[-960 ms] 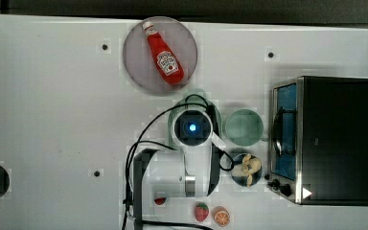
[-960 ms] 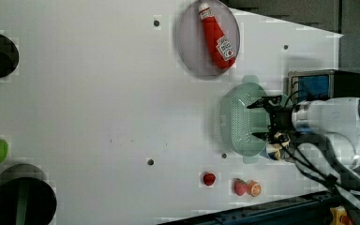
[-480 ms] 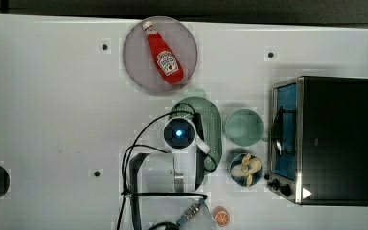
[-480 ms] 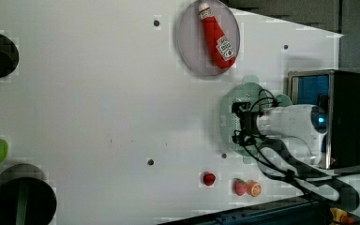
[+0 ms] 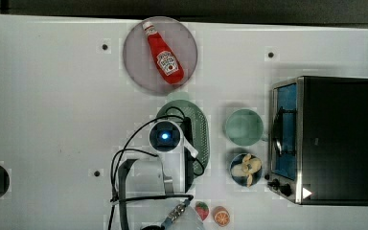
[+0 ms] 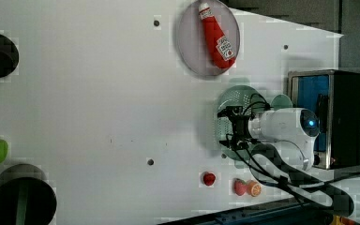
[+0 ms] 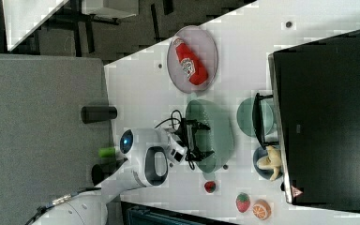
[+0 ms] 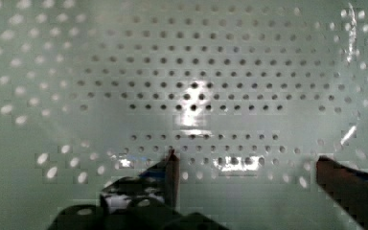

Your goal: Drag strainer right to left.

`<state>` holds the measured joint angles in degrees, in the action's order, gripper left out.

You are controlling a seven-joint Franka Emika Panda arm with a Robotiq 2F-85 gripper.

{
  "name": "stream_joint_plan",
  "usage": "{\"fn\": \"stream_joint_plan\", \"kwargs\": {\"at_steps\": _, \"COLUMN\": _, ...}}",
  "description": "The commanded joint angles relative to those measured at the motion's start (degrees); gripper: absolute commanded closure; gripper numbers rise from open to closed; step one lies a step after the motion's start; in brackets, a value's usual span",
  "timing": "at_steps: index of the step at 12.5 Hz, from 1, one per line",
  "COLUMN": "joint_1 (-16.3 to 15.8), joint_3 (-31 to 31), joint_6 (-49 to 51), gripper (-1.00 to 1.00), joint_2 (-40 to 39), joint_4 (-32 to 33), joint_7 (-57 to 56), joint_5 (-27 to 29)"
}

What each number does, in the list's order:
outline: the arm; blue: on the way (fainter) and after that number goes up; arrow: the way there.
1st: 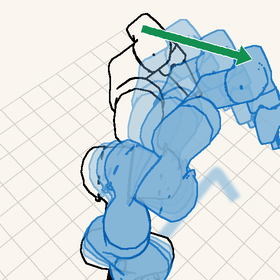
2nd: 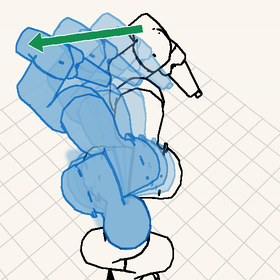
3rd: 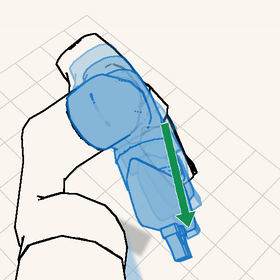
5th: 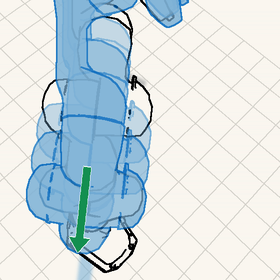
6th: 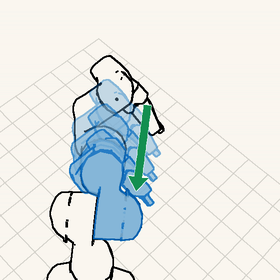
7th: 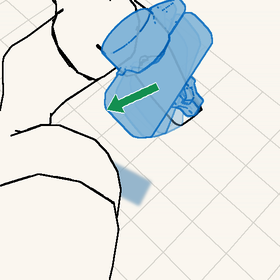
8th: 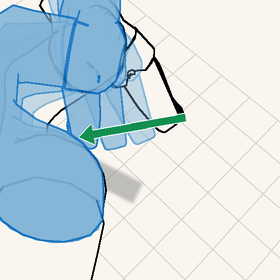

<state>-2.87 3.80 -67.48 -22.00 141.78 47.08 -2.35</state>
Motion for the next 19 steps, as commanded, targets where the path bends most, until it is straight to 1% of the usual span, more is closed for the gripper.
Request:
{"fn": "stream_joint_plan", "kwargs": {"at_steps": 1, "joint_1": -1.52, "joint_3": 1.82, "joint_6": -0.33, "gripper": -1.0, "joint_2": 1.33, "joint_4": -1.42, "joint_7": 2.7, "joint_5": 1.8}}
{"fn": "stream_joint_plan", "kwargs": {"at_steps": 6, "joint_1": -5.68, "joint_3": 3.28, "joint_6": 0.49, "gripper": -1.0, "joint_2": 1.19, "joint_4": -2.45, "joint_7": 2.78, "joint_5": 7.93}}
{"fn": "stream_joint_plan", "kwargs": {"at_steps": 11, "joint_1": -11.44, "joint_3": 3.34, "joint_6": 3.28, "gripper": -1.0, "joint_2": -0.01, "joint_4": -5.62, "joint_7": 3.06, "joint_5": 13.77}}
{"fn": "stream_joint_plan", "kwargs": {"at_steps": 14, "joint_1": -14.82, "joint_3": 3.33, "joint_6": 3.65, "gripper": -1.0, "joint_2": -1.22, "joint_4": -8.13, "joint_7": 3.46, "joint_5": 18.23}}
{"fn": "stream_joint_plan", "kwargs": {"at_steps": 17, "joint_1": -17.91, "joint_3": 3.33, "joint_6": 4.27, "gripper": -1.0, "joint_2": -3.12, "joint_4": -11.26, "joint_7": 7.78, "joint_5": 21.4}}
{"fn": "stream_joint_plan", "kwargs": {"at_steps": 19, "joint_1": -20.01, "joint_3": 3.33, "joint_6": 4.31, "gripper": -1.0, "joint_2": -4.61, "joint_4": -13.81, "joint_7": 11.61, "joint_5": 21.42}}
